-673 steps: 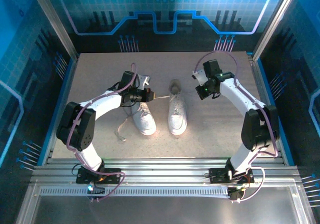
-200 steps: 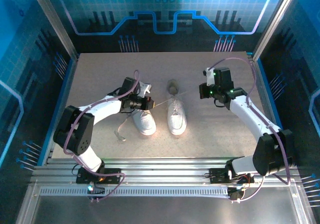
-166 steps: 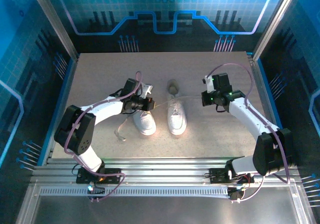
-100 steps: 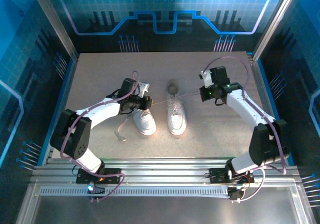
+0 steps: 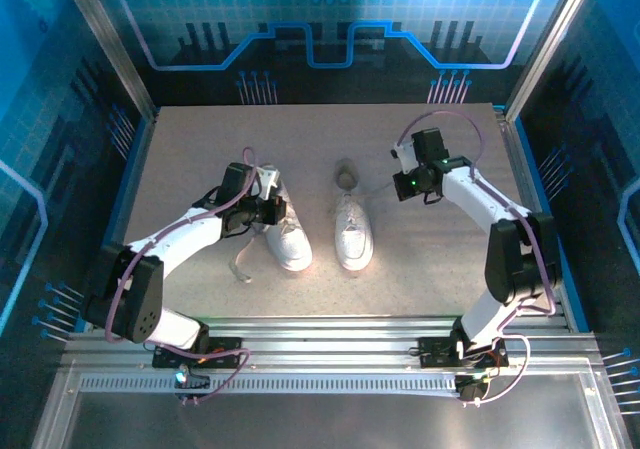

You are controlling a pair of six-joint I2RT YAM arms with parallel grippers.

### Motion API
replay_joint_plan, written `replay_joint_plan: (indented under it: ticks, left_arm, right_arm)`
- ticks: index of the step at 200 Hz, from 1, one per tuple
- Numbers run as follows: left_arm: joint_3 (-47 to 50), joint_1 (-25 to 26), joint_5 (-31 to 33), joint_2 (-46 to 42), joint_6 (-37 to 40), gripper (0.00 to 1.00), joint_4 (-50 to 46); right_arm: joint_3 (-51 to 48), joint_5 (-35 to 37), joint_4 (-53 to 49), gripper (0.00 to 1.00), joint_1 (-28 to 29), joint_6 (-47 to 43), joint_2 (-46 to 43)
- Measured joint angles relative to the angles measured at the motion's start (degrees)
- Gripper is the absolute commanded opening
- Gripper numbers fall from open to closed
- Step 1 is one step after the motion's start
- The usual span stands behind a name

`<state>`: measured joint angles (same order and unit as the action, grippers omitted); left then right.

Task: Tie the shoes

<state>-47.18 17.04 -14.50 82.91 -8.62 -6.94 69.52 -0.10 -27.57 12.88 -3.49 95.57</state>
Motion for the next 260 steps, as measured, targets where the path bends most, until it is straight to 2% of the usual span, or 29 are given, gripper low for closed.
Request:
replay_joint_plan:
  ticks: [6, 20, 54, 100, 128, 143, 167, 220, 260]
  left_arm:
    - [0.0, 0.02, -0.26, -0.04, 0.61, 0.24, 0.0]
    - [0.0, 0.57, -1.46, -0.2, 2.56, 0.31, 0.09]
    - [-1.99, 3.87, -2.49, 0.28, 11.23, 0.38, -1.79]
    - [-12.26, 10.23, -3.85, 8.68, 27.39, 0.37, -3.78]
    - [-15.37, 13.11, -4.9, 14.16, 36.76, 0.32, -6.03]
    - [-16.35, 14.19, -4.79, 16.63, 40.26, 0.33, -7.02]
    - [-16.57, 14.23, -2.95, 18.71, 43.63, 0.44, -6.73]
    - [-18.62, 12.68, -1.03, 22.82, 47.23, 0.43, -4.74]
    - [-22.51, 12.52, 0.22, 26.95, 49.72, 0.49, -4.55]
  right_arm:
    - [0.59, -0.17, -0.04, 0.0, 0.22, 0.0, 0.5]
    - [1.66, -0.39, -0.02, 0.01, 0.87, 0.0, 1.14]
    - [2.82, -0.85, 0.15, 0.0, 1.84, 0.02, 1.16]
    - [2.64, -1.03, 0.24, 0.0, 1.84, 0.44, 1.03]
    - [1.16, -1.44, 0.59, 0.0, 1.84, 0.7, 0.42]
    - [0.02, -1.49, 0.81, 0.0, 1.79, 0.9, -0.02]
    - [-1.6, -1.68, 1.09, 0.0, 1.62, 1.11, -0.52]
    - [-3.1, -2.1, 2.34, 0.0, 1.27, 1.55, -1.77]
    - [-3.1, -2.47, 2.73, 0.0, 1.25, 1.55, -1.95]
